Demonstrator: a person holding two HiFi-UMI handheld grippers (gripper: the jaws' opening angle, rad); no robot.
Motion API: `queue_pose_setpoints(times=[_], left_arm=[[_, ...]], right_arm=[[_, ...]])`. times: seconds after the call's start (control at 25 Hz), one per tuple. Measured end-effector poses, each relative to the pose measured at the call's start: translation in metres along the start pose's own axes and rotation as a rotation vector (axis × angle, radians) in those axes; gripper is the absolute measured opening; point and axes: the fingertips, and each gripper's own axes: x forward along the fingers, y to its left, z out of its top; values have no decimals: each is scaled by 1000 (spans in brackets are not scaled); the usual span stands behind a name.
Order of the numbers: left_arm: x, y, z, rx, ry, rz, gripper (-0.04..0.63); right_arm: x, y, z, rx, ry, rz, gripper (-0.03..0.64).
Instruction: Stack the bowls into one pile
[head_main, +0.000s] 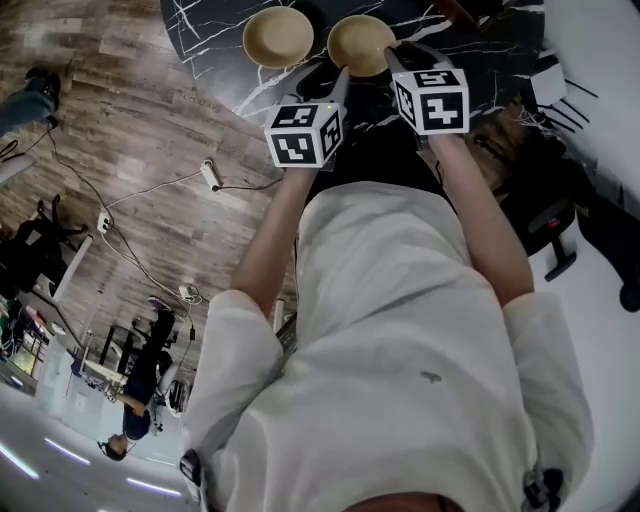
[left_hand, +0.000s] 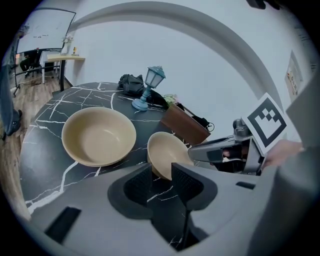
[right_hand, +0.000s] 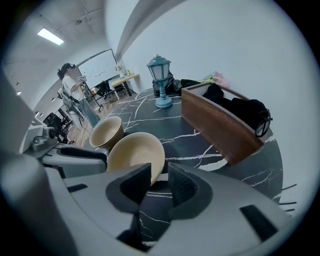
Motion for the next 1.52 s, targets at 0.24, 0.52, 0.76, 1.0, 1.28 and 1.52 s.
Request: queue_pose_setpoints(times=[0.24,0.52,0.76,1.0,1.28,1.52], left_arm=[[11,2,-1,-11,1,24,109],[12,3,-1,-7,4,45,109],[15,1,-3,12,11,58,104],[14,1,-3,13,11,72,98],[4,-3,0,22,-2,80,95],[-11,-4,7,30,-20,84,95]], right_arm=[[7,0,-1,-8,-1,22,109],[9,-1,-5,-14,-2,36,95],[8,0,-8,-33,-2,49,83],[8,2,-9,-34,-11,56,77],[-2,6,-4,-4,-38,77,68],[-10,17,2,-5,-53,85,66]])
